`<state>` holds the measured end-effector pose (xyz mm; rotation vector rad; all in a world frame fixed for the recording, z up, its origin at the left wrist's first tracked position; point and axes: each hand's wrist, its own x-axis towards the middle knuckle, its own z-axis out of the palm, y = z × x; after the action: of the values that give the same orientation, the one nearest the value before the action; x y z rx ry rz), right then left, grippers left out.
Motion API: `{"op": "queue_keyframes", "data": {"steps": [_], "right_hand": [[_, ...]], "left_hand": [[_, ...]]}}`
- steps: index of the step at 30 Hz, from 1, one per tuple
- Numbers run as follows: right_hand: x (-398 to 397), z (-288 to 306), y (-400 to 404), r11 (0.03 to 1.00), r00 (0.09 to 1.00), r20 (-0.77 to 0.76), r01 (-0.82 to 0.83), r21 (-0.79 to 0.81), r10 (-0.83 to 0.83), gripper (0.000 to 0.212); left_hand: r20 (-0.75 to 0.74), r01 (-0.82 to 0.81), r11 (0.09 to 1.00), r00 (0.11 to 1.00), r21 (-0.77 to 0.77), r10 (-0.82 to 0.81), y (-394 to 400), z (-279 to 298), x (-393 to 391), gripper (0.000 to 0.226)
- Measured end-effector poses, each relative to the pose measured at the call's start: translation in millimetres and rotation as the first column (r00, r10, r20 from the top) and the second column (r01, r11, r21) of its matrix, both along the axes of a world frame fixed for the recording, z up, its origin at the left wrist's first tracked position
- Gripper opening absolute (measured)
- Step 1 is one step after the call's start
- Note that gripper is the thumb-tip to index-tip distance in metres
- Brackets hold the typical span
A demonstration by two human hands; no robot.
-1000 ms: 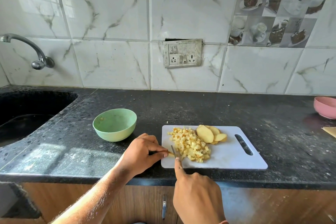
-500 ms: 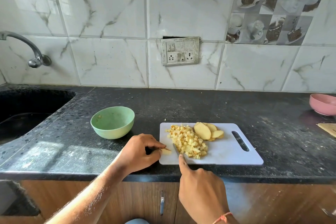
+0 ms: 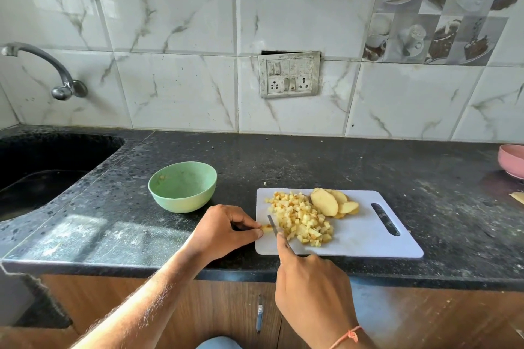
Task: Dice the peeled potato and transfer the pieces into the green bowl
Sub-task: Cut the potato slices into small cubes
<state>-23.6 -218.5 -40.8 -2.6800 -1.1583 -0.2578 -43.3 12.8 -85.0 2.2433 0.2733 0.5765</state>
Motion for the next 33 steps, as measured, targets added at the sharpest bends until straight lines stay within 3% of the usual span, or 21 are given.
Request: {"op": "queue_keyframes", "data": {"steps": [11,19,27,33], "right_hand": [[10,-1,17,1.000,0.999,0.036,-0.006,-0.029,0.007,0.062],[-3,-5,-4,0.995,0.996,-0.083,-0.019,-0.097,0.011,0.069],[-12,0,-6,0.963,0.971,-0.231,-0.001,-0.271,-0.064,0.081],[-2,-5,-14,0.985,0.992,-0.117,0.034,-0.169,-0.054,0.072]], "left_hand": [[0.002,0.001,1.000,1.000,0.026,-0.001,1,-3,2,0.010],[-0.046,-0.023,0.999,0.999,0.022,0.024,2,-5,3,0.009],[-0.076,-0.047,0.998,0.996,0.050,0.051,0,-2,4,0.006],[-0.048,-0.020,0.998,0.999,0.067,0.023,0,-2,5,0.011]]}}
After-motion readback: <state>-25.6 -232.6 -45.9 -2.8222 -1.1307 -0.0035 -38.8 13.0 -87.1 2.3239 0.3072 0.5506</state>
